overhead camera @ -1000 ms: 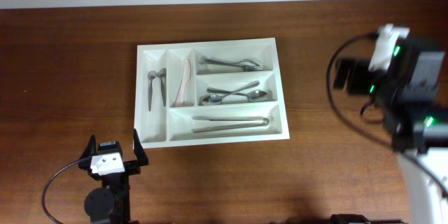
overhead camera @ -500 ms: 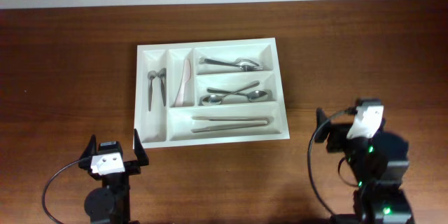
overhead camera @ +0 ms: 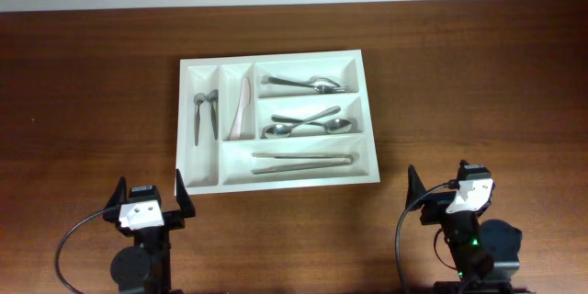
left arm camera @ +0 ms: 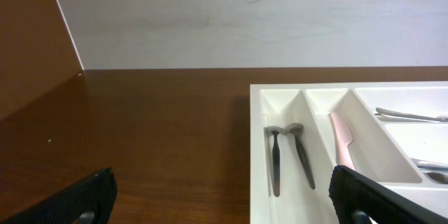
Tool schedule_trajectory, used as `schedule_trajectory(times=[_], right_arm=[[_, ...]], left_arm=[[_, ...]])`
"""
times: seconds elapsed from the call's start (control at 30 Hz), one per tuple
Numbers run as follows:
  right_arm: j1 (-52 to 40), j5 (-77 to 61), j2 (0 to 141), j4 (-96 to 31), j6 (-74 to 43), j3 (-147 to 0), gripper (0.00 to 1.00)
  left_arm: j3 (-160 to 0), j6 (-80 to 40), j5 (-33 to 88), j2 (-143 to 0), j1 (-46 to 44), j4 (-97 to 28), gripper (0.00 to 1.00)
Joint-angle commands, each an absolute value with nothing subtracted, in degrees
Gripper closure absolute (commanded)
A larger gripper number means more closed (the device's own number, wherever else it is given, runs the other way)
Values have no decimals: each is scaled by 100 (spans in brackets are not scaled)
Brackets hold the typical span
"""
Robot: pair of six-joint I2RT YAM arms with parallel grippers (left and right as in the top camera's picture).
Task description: Pack container
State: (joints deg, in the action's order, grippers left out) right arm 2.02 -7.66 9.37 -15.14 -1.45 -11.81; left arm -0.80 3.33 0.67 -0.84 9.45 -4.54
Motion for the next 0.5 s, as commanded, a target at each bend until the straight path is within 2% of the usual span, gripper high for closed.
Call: schedule_trajectory(times=[0.0,0.27,0.47], right_arm=[[150,-840,624,-1592,-141,-1129,1],[152,-840,266,-2102,-141,-1039,1],[145,-864,19,-1767,-128,-541,1]], left_arm=[[-51,279,132,-34,969,-460,1],[-51,279,132,-34,969,-462,1],[-51,279,132,-34,969,-460,1]])
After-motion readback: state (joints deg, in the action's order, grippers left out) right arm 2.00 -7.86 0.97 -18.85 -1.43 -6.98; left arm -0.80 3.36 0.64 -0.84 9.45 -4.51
